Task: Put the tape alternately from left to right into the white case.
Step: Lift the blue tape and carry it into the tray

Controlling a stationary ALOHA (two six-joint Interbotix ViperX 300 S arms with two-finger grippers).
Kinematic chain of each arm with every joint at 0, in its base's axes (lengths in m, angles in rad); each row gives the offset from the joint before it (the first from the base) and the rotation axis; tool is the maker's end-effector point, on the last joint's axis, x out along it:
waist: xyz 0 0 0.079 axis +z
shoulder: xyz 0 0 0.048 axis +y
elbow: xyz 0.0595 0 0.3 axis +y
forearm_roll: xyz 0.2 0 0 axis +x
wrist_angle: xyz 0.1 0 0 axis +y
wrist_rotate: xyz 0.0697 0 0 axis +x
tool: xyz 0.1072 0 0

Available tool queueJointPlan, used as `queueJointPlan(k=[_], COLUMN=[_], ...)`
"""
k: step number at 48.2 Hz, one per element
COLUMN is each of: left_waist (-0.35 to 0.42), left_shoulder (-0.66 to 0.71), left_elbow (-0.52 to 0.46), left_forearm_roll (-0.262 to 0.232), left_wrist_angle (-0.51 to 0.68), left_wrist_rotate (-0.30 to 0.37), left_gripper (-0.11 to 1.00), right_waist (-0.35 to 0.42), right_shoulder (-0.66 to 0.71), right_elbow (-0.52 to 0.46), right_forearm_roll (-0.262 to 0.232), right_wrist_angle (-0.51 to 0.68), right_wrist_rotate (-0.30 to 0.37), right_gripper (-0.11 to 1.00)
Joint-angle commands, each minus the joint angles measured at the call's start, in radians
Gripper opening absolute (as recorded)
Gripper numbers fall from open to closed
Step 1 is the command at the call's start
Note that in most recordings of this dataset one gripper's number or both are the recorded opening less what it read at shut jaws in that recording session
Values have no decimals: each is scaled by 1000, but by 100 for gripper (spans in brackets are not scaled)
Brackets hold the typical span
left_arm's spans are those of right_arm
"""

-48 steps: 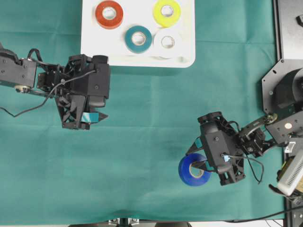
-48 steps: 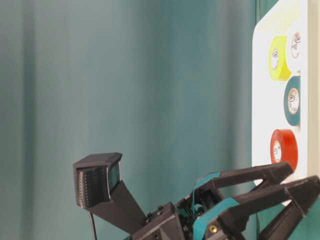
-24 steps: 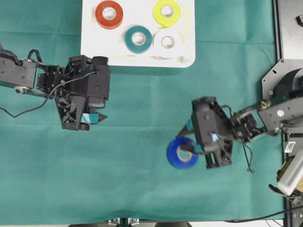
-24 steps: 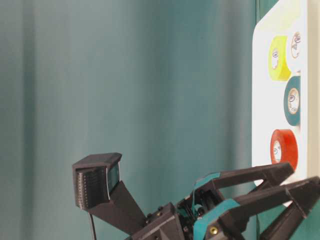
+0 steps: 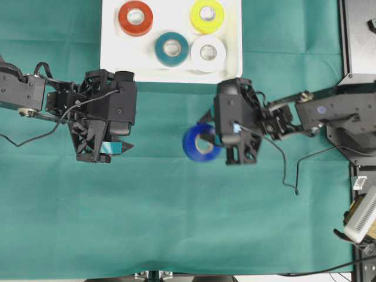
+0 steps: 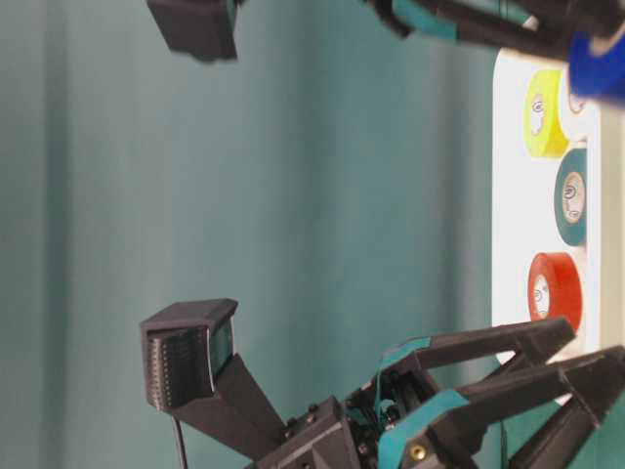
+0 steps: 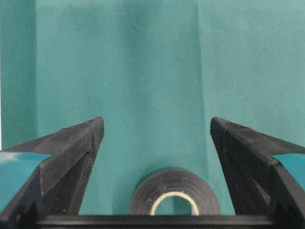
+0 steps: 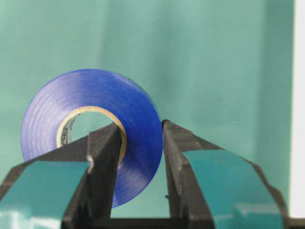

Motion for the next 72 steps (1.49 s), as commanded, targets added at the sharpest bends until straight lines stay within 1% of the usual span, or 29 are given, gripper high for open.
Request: queueJointPlan(k=[1, 9, 14, 26, 30, 38, 43, 59, 63, 72], left_waist=[-3, -3, -3, -3, -3, -5, -5, -5, -5, -5], left_shoulder=[-14, -14, -14, -14, -12, -8, -5, -5, -5, -5], left_elbow=[-9, -9, -9, -9, -9, -11, -11, -9, -9, -9], left_forearm_roll=[0, 0, -2, -2, 0, -2, -2, 0, -2, 0], left_wrist_angle=[-8, -8, -8, -8, -8, -8, -8, -8, -8, -8], left_wrist_rotate=[2, 2, 2, 2, 2, 2, 2, 2, 2, 3], left_gripper=[78, 78, 78, 78, 78, 78, 78, 78, 78, 78], right_waist=[-41, -124, -170, -273, -307, -376, -419, -541, -572, -615], right_shoulder=[2, 28, 40, 81, 95, 129, 153, 250, 278, 313], right_elbow=[-35, -60, -75, -112, -126, -158, -186, -270, -293, -321], right_forearm_roll=[-35, -115, -144, -193, -221, -295, -324, -377, -382, -382], right_wrist_angle=[-5, -5, -5, -11, -11, -12, -14, -48, -64, -100], right_wrist_rotate=[-3, -3, -3, -6, -8, -8, -8, -8, -8, -8], right_gripper=[26, 26, 26, 26, 26, 26, 26, 26, 26, 26])
